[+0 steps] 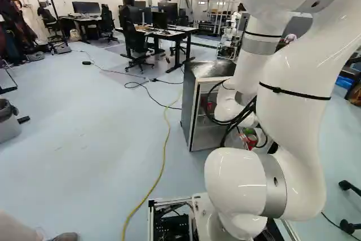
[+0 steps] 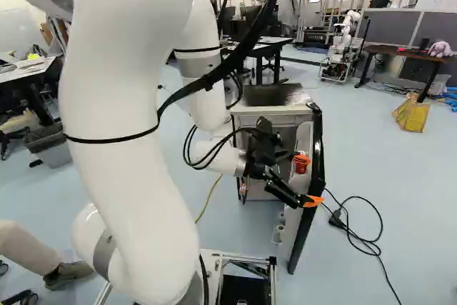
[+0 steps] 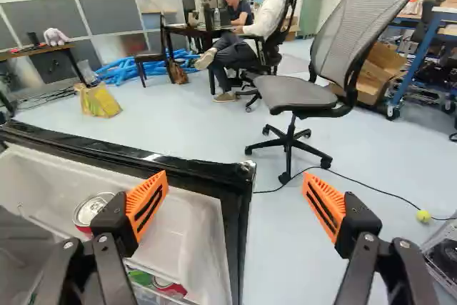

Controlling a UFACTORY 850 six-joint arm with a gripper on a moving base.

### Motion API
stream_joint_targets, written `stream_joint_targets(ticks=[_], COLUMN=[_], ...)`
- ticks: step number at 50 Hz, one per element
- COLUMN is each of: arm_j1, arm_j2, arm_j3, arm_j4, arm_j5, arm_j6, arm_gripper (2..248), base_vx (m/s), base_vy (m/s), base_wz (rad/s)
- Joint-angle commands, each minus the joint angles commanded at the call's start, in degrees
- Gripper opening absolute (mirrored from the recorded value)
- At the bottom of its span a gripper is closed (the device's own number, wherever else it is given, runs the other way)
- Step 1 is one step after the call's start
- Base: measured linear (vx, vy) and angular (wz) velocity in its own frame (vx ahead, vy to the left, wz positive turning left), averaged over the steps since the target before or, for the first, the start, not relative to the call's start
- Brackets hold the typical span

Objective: Grab a drink from the fridge

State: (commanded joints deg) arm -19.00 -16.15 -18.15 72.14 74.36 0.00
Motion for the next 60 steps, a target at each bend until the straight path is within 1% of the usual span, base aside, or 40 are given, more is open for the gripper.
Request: stream_joint_targets(ticks=[16,35,48,60], arm_j1=[-5.64,-12.1,-15.64,-18.28], arm_j2=[-1.75,-4.34,-6.91,-9.33], arm_j3=[-2.64,-6.63,-10.68,-14.54], arm_j4=[1.45,1.62,1.62,1.62], arm_j5=[0.0,0.0,0.0,0.0], arm_j6=[0.0,0.0,0.0,0.0], arm_gripper=[247,247,247,247], base_vx=[0.0,0.0,0.0,0.0], base_vy=[0.0,0.0,0.0,0.0], base_wz=[0.0,0.0,0.0,0.0])
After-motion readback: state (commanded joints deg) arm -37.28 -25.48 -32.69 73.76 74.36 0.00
